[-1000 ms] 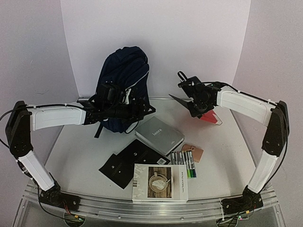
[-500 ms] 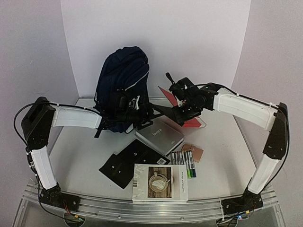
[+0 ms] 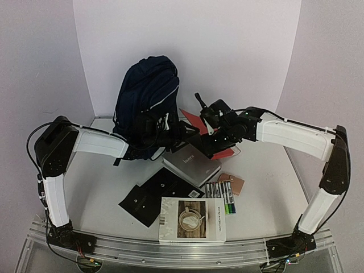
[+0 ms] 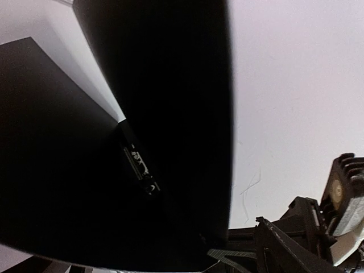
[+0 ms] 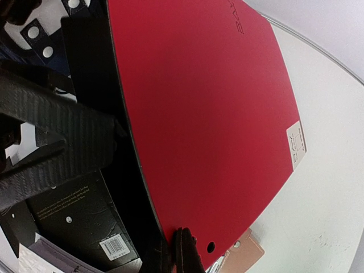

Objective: Pack the student bag
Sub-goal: Pick up the book from the center of the board.

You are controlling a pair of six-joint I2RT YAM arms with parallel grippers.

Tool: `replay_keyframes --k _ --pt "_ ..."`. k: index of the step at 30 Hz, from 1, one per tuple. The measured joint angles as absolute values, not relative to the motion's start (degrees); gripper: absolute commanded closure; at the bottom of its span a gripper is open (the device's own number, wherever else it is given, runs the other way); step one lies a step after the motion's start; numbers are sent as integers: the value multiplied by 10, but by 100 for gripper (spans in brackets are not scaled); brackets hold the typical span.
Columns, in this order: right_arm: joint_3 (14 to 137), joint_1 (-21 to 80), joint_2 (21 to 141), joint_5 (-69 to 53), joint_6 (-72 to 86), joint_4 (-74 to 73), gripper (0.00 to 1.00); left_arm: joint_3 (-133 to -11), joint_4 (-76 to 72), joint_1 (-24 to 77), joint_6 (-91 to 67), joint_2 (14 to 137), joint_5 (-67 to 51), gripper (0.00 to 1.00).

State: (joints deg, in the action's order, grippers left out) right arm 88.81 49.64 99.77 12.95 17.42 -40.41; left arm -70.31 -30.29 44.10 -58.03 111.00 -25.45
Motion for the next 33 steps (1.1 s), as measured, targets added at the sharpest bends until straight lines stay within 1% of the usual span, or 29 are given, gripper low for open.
replay_keyframes --k 4,8,10,12,14,17,20,25,30,31,33 --pt "886 496 997 126 177 -398 100 -699 -343 441 -586 1110 -253 1" --pt "884 497 997 120 176 -393 100 -700 -346 441 -590 1112 -253 1" --pt "882 499 997 119 174 -390 100 -703 -345 441 -592 1117 -252 3" --pt "878 501 996 120 170 -387 100 -711 -335 441 -595 1125 -248 7" --pt "873 505 996 120 166 -385 100 -724 -311 441 -599 1134 -239 14" --pt "866 514 995 122 160 -382 100 -749 -263 442 -600 1142 -224 31" --pt "861 523 995 130 158 -378 100 -777 -217 442 -604 1147 -209 43" --pt "851 529 995 144 155 -367 100 -811 -172 443 -623 1153 -195 69" --pt "834 533 995 153 147 -353 89 -830 -131 447 -633 1160 -179 93" --pt "829 535 995 152 146 -348 84 -833 -122 447 -634 1164 -178 97" --pt "814 539 995 135 146 -338 68 -834 -109 447 -643 1173 -175 100"
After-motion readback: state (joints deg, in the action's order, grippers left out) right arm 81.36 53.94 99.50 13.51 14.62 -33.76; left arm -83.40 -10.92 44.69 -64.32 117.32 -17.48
